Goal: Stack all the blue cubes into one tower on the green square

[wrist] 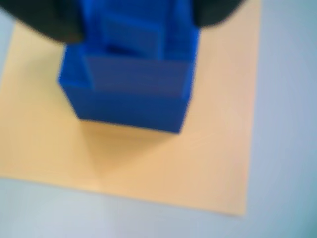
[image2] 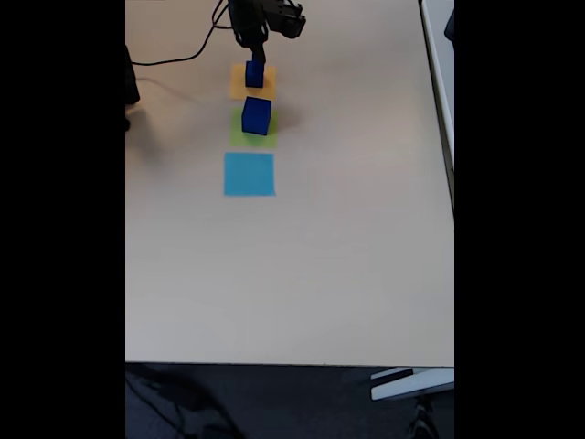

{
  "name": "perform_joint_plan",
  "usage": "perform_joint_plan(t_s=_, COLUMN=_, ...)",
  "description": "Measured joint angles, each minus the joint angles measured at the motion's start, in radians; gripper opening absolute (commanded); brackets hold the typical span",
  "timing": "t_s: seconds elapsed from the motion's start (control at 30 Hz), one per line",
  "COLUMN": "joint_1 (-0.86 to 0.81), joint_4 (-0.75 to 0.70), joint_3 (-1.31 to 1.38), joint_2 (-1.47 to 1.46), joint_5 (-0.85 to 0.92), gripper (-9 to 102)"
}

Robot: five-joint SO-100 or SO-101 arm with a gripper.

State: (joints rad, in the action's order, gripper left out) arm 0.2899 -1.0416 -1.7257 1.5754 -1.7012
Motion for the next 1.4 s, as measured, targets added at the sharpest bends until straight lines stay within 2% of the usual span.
perform_joint_plan(t_s=0.13, joint_1=0.0, joint_4=0.0, joint_3=0.0, joint_2=0.0, joint_5=0.0, gripper=0)
perform_joint_plan(t_s=0.6, joint_1=-0.009, joint_4=0.002, joint_3=0.0, joint_2=0.0, joint_5=0.0, gripper=0)
perform_joint_plan(t_s=1.03, joint_1=-0.152, joint_4=-0.08, joint_3=0.104, joint_2=0.002, joint_5=0.163, gripper=0)
perform_joint_plan(t_s=1.4, joint_1=-0.262, joint_4=0.049, joint_3=-0.077, joint_2=0.074, joint_5=0.241, gripper=0)
